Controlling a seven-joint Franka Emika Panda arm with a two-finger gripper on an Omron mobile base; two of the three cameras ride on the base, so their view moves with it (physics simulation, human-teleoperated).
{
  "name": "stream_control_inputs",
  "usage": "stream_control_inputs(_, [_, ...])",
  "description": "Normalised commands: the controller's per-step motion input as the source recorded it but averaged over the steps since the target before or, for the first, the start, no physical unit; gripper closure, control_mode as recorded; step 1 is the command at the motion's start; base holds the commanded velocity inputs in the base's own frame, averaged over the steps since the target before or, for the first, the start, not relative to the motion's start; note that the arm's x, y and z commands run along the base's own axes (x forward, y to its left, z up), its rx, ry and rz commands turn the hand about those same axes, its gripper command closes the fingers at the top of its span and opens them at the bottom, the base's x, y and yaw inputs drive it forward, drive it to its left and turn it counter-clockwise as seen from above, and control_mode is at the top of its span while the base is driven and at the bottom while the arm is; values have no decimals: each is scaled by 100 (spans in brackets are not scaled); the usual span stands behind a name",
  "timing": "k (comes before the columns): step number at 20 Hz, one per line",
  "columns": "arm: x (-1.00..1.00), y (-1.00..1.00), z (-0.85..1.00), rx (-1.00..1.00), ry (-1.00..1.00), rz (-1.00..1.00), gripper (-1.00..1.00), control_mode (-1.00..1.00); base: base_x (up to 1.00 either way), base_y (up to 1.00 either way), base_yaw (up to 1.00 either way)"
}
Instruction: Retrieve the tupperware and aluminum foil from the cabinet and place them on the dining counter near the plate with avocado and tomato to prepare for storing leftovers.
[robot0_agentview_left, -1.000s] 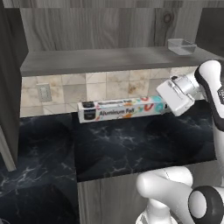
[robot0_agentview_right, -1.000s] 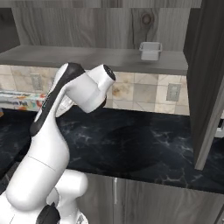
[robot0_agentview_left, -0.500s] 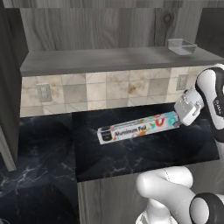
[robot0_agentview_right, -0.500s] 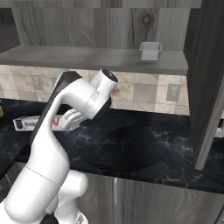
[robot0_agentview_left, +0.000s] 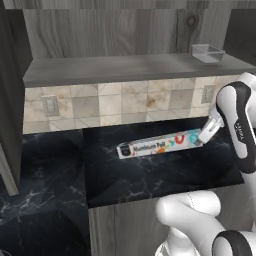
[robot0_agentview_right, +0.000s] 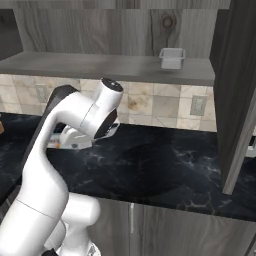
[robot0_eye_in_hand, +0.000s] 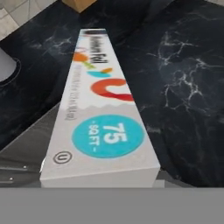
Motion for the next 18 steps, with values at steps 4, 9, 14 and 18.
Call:
stream_control_inputs(4, [0,0,0,0,0,0,100,-100,0,0,0])
stream_control_inputs(9, [-18,0,0,0,0,0,100,100,-38,0,-3])
stream_control_inputs(14, [0,0,0,0,0,0,100,100,-100,0,-19])
stream_control_inputs(18, [0,0,0,0,0,0,100,100,-100,0,-41])
